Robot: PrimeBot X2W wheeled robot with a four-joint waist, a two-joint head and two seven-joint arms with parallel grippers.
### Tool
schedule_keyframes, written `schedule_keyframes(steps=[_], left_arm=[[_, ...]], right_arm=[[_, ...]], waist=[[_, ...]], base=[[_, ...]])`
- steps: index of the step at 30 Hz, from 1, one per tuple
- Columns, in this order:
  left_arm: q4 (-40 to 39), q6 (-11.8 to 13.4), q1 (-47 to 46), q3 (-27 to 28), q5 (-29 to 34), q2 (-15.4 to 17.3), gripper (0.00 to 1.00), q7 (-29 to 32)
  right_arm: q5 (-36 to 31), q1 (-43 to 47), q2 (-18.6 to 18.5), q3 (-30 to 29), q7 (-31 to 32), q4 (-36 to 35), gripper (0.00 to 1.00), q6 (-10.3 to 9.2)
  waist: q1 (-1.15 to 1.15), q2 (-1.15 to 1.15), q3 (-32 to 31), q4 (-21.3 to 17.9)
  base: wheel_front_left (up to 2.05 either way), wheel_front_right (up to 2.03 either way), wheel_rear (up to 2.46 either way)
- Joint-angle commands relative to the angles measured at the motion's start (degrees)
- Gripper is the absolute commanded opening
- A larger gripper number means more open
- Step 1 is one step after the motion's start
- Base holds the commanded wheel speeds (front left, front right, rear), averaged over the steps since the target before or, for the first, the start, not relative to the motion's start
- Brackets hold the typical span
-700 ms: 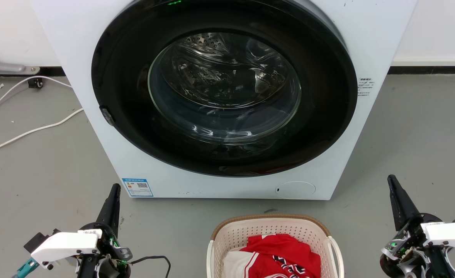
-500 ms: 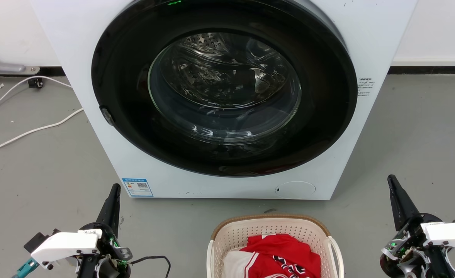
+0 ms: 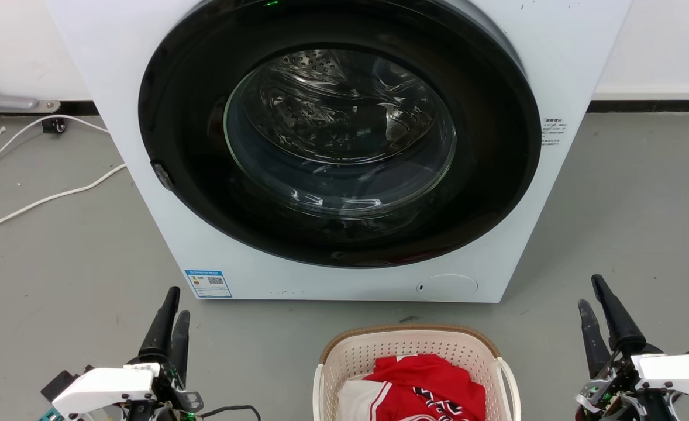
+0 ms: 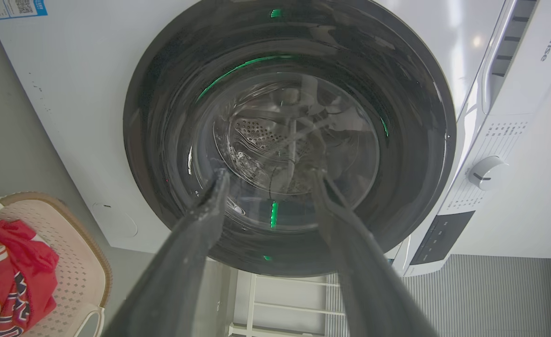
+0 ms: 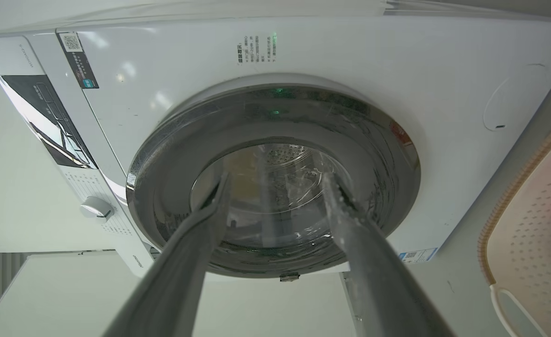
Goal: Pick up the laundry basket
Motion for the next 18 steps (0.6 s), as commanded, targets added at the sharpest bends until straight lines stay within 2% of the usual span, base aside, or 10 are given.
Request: schedule_keyframes(steps=[1, 4, 9, 18], left_arm=[[-1.6, 0.0, -1.1, 0.0, 1.3, 0.1, 1.0, -0.9], [-1.9, 0.0, -1.1, 0.2, 2.9, 0.1, 1.0, -1.4], [-3.1, 0.3, -1.2, 0.7, 8.7, 0.1, 1.0, -2.8], [-6.0, 3.1, -0.6, -0.5, 21.0, 0.1, 1.0, -5.1]], right_arm=[[-1.5, -0.9, -0.1, 0.0, -0.8, -1.2, 1.0, 0.01], [-3.6, -0.8, -0.1, -0.2, -1.4, -1.5, 1.0, 0.01], [-10.7, -0.6, -0.1, -0.3, -2.8, -3.5, 1.0, 0.01], [-24.6, 0.4, -0.1, 0.7, -5.1, -7.0, 1.0, 0.01]], waist=[[0.0, 0.0, 0.0, 0.0], [0.0, 0.0, 0.0, 0.0], [0.0, 0.0, 0.1, 0.0], [0.0, 0.0, 0.2, 0.0]], base=[[0.0, 0.0, 0.0], [0.0, 0.0, 0.0], [0.0, 0.0, 0.0], [0.0, 0.0, 0.0]])
